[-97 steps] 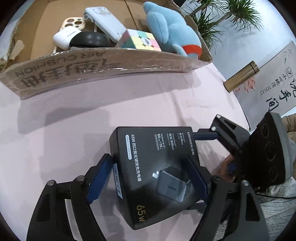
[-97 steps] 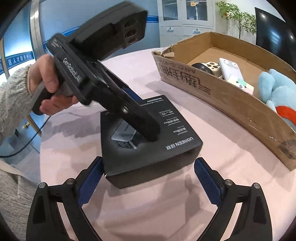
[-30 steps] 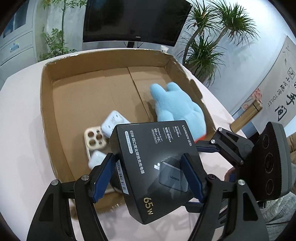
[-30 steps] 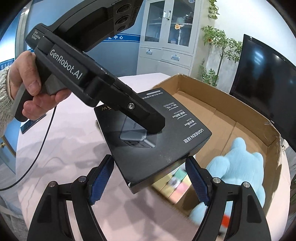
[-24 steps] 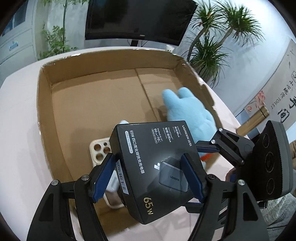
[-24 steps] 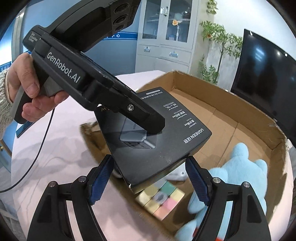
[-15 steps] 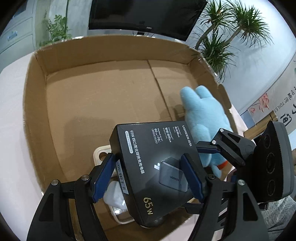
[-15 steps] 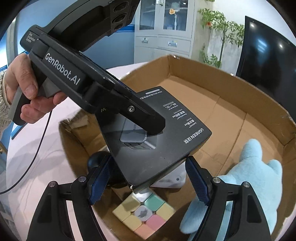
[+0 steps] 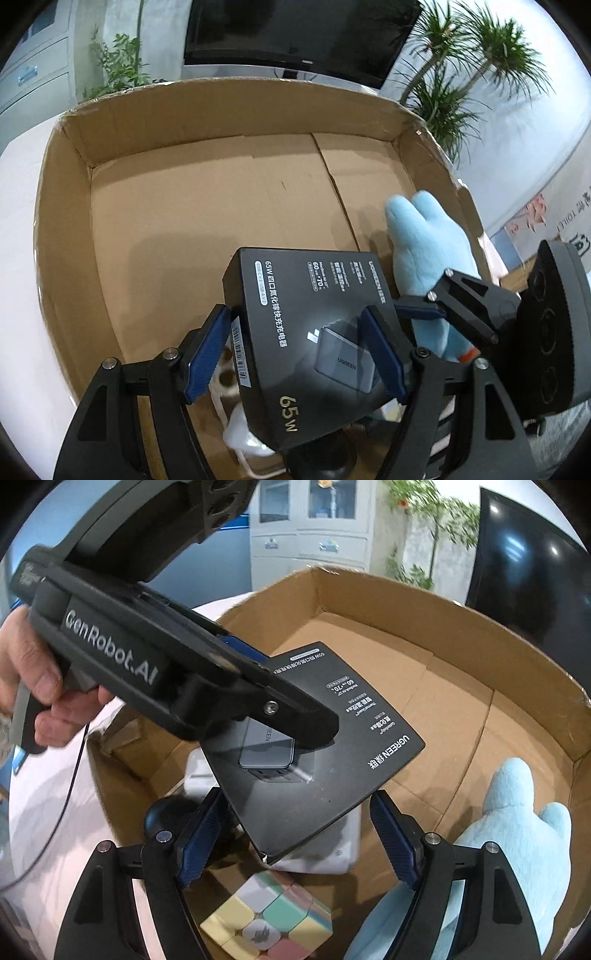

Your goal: Organize objects

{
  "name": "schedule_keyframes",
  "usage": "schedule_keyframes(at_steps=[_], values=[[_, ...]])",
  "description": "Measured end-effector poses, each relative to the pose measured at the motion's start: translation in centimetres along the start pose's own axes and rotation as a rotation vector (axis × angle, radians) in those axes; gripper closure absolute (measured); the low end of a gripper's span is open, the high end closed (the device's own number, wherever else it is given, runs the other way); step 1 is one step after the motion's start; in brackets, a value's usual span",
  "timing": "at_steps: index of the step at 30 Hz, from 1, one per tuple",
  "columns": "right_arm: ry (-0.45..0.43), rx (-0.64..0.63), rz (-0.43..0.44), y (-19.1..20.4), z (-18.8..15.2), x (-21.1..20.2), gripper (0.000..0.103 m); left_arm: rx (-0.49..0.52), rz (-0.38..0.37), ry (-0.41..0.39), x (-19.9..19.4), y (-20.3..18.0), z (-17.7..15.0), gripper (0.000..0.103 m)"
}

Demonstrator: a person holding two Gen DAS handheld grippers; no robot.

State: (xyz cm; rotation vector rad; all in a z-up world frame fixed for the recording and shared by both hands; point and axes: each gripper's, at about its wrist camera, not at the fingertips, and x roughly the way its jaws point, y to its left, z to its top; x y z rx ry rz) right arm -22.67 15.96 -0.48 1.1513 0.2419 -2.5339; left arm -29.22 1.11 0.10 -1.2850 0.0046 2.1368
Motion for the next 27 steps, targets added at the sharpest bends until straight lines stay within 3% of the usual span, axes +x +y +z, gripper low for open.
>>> schedule_keyframes(at_steps=[9, 14, 16, 17, 27], values=[[0.026, 0.131, -0.005, -3.1, 1.9, 0.8, 0.024, -0.081, 0.020, -0.011, 2.1, 1.1, 2.5, 0.031], [0.038, 0.170, -0.028, -3.5, 1.6, 0.5, 0.021, -0.111, 0.054, -0.002, 2.5, 0.9, 2.6, 0.012], [0.032, 0.153, -0.050, -2.9, 1.6, -0.1, 0.009, -0.104, 0.072, -0.008, 1.8, 0.5, 2.4, 0.003], [0.028, 0.150, -0.060, -2.7, 1.5, -0.4, 0.007, -0.095, 0.075, -0.017, 1.3, 0.4, 2.3, 0.003], [-0.022, 0.145, -0.088, 0.1, 0.4, -5.5, 0.005, -0.097, 0.113, -0.106, -4.9, -1.0, -0.1, 0.001]])
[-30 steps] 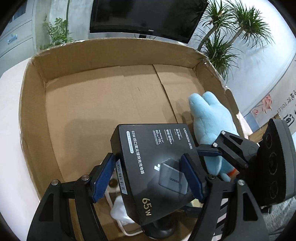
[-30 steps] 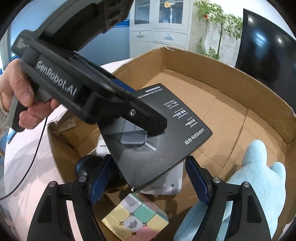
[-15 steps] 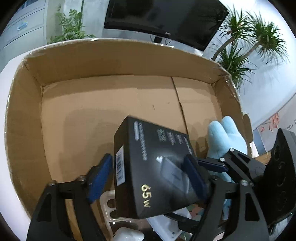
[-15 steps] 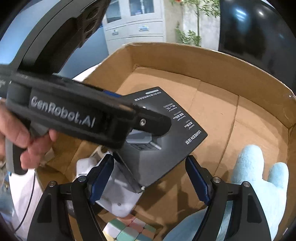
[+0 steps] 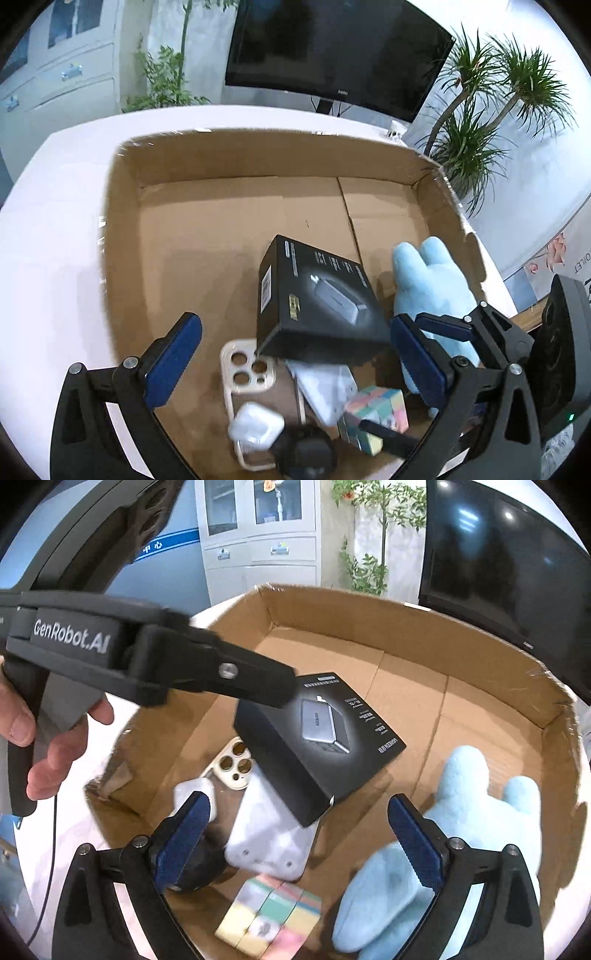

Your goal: Organize objects

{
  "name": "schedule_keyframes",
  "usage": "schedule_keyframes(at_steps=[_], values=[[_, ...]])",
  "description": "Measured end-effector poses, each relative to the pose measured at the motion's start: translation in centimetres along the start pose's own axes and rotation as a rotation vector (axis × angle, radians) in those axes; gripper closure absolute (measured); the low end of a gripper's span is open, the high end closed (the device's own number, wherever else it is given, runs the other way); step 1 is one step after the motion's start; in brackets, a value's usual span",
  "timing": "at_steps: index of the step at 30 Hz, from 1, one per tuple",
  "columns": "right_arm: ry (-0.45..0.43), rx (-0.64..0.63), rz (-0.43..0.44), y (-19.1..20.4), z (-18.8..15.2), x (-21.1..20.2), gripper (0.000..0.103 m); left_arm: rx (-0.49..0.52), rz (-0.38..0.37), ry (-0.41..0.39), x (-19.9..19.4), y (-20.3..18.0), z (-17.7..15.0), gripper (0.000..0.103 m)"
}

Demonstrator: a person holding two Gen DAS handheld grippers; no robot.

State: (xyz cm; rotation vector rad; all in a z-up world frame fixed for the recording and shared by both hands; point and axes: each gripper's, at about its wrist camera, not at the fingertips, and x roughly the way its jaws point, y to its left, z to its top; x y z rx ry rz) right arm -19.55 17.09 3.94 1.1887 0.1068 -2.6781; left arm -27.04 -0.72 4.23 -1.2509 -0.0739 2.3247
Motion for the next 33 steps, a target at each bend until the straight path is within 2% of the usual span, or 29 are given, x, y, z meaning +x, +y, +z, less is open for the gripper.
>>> schedule_keyframes(at_steps=[7, 13, 17, 22, 29, 33], values=[[-0.095, 0.049, -0.068, 1.9, -2.0, -5.7, 0.000, 0.071, 0.090, -0.095, -6.2, -2.3, -5.6, 0.001], [-0.137, 0.113, -0.194, 3.5, -7.4, -10.4, 0.000, 0.093, 0.176, -0.179, -9.8, -4.7, -14.1, 0.001], [-0.123, 0.203, -0.296, 3.9, -11.8, -12.5, 0.000, 0.070, 0.200, -0.205, -10.2, -6.0, -19.1, 0.001], [-0.092, 0.321, -0.403, 3.9, -17.4, -13.5, 0.000, 0.003, 0.279, -0.265, -9.9, -7.6, -24.2, 0.001], [-0.065, 0.428, -0.450, 3.8, -22.9, -13.7, 0.000, -0.055, 0.355, -0.267, -7.6, -9.8, -29.1, 0.001], [-0.054, 0.459, -0.462, 3.4, -24.4, -13.3, 0.000, -0.097, 0.351, -0.203, -5.4, -9.9, -30.1, 0.001]])
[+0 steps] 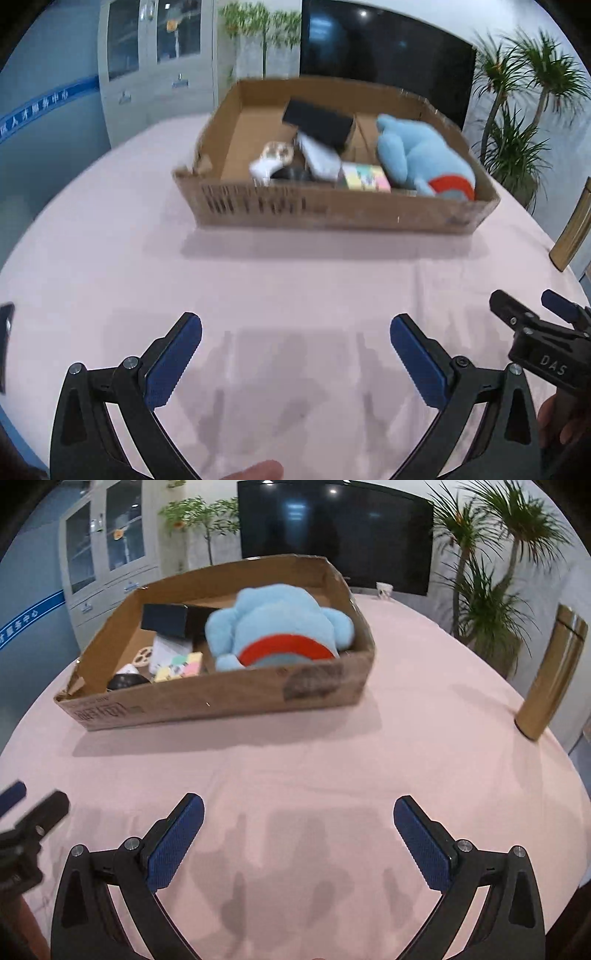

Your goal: Organize objects

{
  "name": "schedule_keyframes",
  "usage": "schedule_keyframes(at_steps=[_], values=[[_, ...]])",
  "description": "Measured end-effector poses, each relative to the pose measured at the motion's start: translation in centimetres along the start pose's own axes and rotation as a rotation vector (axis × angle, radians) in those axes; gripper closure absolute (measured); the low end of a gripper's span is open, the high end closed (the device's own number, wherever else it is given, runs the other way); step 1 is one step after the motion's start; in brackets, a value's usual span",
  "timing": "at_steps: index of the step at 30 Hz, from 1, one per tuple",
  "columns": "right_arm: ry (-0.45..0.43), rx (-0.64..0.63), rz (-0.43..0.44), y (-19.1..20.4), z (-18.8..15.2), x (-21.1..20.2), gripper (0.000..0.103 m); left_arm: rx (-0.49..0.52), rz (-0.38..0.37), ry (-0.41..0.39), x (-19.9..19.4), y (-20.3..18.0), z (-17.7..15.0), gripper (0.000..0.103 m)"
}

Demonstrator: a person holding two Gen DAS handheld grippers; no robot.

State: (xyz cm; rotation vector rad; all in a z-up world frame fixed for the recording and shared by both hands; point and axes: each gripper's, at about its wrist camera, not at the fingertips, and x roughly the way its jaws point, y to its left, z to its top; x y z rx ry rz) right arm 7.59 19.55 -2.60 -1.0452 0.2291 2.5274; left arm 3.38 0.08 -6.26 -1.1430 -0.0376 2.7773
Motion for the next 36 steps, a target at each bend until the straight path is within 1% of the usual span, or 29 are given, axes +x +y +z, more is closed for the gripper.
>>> schedule_keyframes(at_steps=[3, 4, 7, 9, 16, 26, 36], values=[[0.010, 0.000, -0.009, -0.2, -0.3, 0.5, 0.000, -0.015, -0.015, 0.033, 0.9, -0.3, -0.5, 0.001], [0.016, 0.001, -0.003, -0.2, -0.3, 0.7, 0.000, -0.014, -0.010, 0.036, 1.1, -0.5, -0.4, 0.001], [0.012, -0.008, -0.018, -0.3, -0.2, 1.3, 0.000, 0.011, 0.043, 0.019, 1.4, -1.2, -0.1, 0.001], [0.024, -0.001, -0.010, -0.2, -0.1, 1.7, 0.000, 0.021, 0.064, 0.014, 1.6, -1.6, 0.1, 0.001], [0.044, -0.014, 0.000, 0.3, 0.5, 3.2, 0.000, 0.042, 0.095, 0.006, 2.0, -1.9, 0.8, 0.001], [0.064, -0.030, -0.009, 0.5, 0.9, 4.4, 0.000, 0.060, 0.104, 0.019, 3.0, -2.2, 1.0, 0.001], [0.067, -0.035, -0.009, 0.6, 0.9, 4.7, 0.000, 0.055, 0.103, 0.031, 3.2, -2.1, 1.0, 0.001]])
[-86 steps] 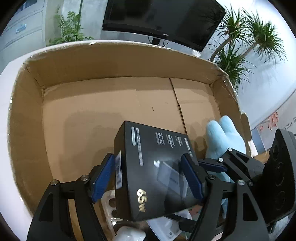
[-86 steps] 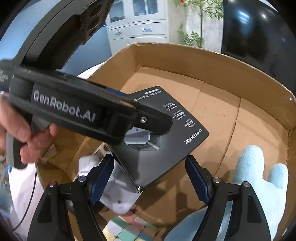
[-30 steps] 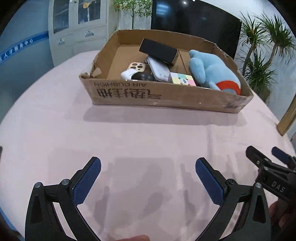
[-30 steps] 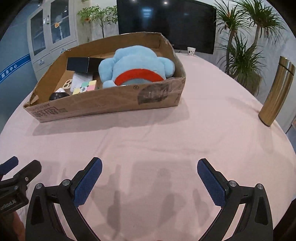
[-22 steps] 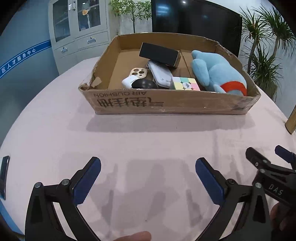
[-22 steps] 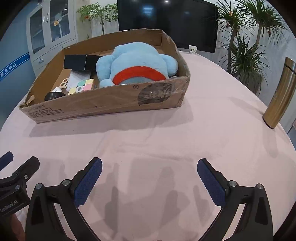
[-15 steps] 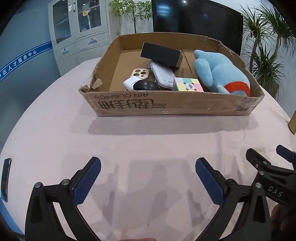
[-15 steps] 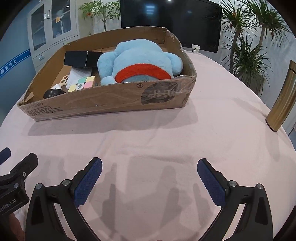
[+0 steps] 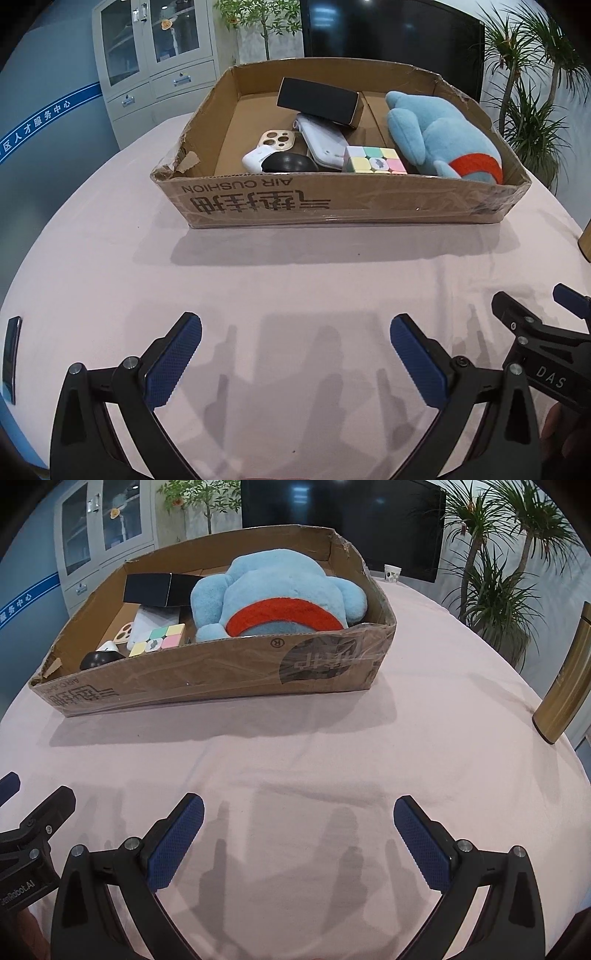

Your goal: Organize objects

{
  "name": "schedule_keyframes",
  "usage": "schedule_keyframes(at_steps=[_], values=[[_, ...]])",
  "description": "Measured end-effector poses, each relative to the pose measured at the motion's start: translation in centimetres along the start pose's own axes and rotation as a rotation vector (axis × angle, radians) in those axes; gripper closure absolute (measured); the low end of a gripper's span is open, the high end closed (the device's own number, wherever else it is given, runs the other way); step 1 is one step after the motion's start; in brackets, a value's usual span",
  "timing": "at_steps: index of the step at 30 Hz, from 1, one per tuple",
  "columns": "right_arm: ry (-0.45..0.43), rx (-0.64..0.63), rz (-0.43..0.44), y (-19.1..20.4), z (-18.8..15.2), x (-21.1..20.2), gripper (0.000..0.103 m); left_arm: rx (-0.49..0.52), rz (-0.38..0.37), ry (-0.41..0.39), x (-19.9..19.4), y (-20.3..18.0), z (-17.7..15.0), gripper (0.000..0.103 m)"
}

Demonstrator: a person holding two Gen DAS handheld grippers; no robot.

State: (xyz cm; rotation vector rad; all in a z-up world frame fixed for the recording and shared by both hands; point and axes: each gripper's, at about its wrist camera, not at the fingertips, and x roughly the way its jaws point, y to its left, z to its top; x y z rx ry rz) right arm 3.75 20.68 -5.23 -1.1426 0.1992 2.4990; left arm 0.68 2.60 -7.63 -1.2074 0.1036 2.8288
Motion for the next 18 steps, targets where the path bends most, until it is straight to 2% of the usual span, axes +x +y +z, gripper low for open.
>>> schedule_keyframes(at_steps=[18], values=[[0.008, -0.010, -0.006, 0.08, 0.02, 0.40, 0.000, -0.006, -0.018, 0.023, 0.58, -0.12, -0.04, 0.001]])
